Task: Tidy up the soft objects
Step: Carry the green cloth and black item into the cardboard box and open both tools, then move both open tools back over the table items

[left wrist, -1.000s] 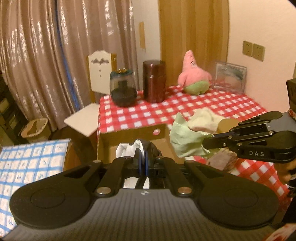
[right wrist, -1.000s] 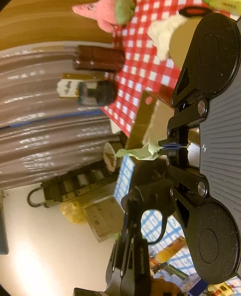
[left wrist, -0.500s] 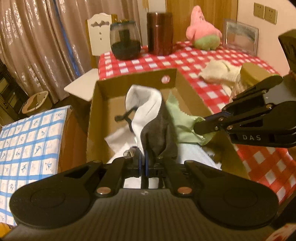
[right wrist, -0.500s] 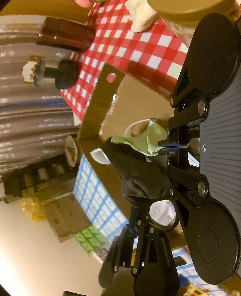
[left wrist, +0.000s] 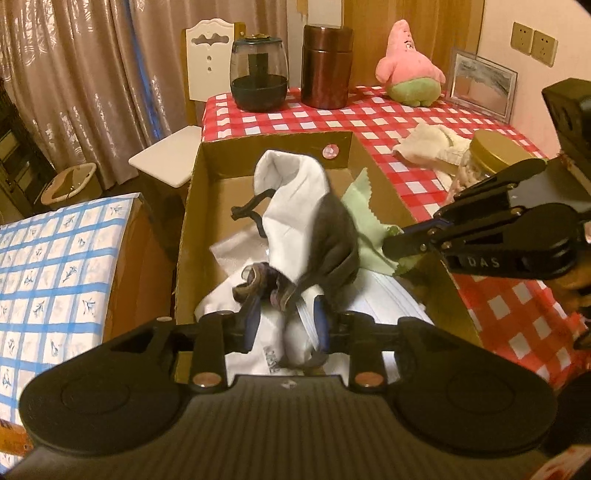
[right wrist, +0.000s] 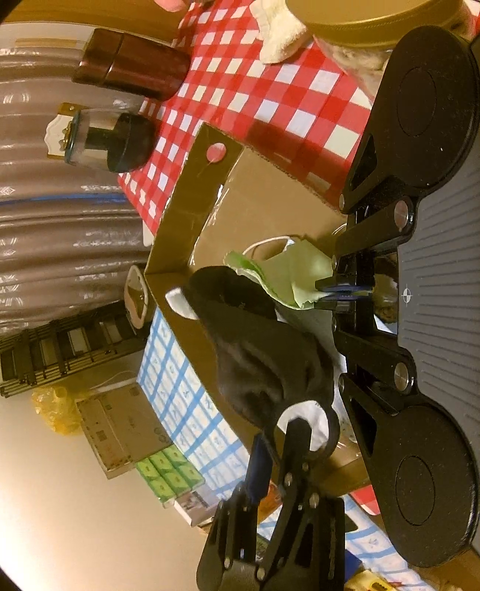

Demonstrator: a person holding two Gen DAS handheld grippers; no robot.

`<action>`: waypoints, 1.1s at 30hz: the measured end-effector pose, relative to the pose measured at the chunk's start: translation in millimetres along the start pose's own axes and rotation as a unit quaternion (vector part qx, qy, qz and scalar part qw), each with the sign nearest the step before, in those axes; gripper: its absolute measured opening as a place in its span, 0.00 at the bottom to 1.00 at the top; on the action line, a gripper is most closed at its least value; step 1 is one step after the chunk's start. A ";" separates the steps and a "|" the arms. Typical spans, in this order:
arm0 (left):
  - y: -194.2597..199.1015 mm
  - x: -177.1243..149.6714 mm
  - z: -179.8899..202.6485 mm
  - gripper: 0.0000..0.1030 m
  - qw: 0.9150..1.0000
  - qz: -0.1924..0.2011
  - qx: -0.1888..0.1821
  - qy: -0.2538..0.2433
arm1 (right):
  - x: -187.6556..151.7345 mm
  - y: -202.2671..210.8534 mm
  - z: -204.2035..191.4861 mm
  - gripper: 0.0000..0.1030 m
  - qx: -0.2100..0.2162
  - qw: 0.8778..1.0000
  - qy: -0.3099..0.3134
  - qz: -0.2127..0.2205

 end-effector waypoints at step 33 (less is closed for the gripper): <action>59.8 0.7 65.1 0.33 0.998 0.054 -0.014 0.009 | -29.0 131.1 55.3 0.47 -0.054 0.991 -0.040 0.119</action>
Point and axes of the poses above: each gripper's, at about its wrist camera, not at the fingertips, and y roughly against the way its jaws point, z to its right, x to its top, the point moved 2 cm from there along -y, roughly the way its jaws point, and after that the axes turned 13 degrees about -x, right-handed, at the moved point
